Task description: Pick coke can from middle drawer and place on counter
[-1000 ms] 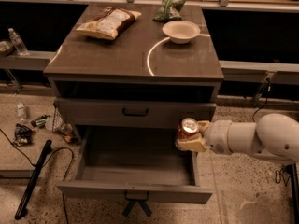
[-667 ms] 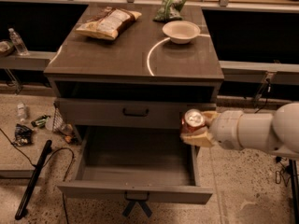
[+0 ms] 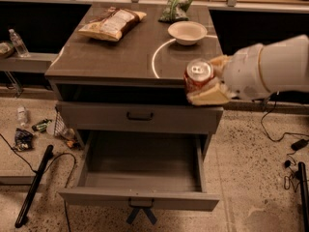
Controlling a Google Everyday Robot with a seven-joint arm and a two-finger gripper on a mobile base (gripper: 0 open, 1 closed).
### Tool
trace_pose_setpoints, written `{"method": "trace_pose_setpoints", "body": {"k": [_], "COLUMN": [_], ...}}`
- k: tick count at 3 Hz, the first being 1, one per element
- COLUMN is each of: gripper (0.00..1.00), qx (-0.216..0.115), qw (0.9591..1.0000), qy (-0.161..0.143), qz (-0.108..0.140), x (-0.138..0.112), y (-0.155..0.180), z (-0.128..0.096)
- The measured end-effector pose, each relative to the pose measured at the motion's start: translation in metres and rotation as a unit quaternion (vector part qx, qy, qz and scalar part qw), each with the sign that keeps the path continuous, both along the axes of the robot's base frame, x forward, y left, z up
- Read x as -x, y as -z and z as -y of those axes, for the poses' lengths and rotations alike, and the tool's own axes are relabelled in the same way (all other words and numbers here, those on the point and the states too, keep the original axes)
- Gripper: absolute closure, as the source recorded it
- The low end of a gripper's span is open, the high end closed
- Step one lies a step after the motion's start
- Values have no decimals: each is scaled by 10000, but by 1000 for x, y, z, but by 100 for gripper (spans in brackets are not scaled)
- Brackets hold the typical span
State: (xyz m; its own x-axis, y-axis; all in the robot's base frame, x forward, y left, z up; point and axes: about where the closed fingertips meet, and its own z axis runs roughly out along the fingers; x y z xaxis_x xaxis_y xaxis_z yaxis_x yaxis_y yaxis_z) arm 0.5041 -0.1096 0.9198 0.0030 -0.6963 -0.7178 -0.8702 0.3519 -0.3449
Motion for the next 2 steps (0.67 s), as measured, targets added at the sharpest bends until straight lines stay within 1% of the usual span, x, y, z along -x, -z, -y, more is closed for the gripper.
{"method": "trace_pose_setpoints", "body": {"k": [1, 2], "gripper": [100, 100], "qx": [131, 290], "qw": [9993, 9955], "qy": [-345, -632], "qz": [-53, -642], "x": [-36, -97], "y": [-30, -23], "z": [-16, -36]}}
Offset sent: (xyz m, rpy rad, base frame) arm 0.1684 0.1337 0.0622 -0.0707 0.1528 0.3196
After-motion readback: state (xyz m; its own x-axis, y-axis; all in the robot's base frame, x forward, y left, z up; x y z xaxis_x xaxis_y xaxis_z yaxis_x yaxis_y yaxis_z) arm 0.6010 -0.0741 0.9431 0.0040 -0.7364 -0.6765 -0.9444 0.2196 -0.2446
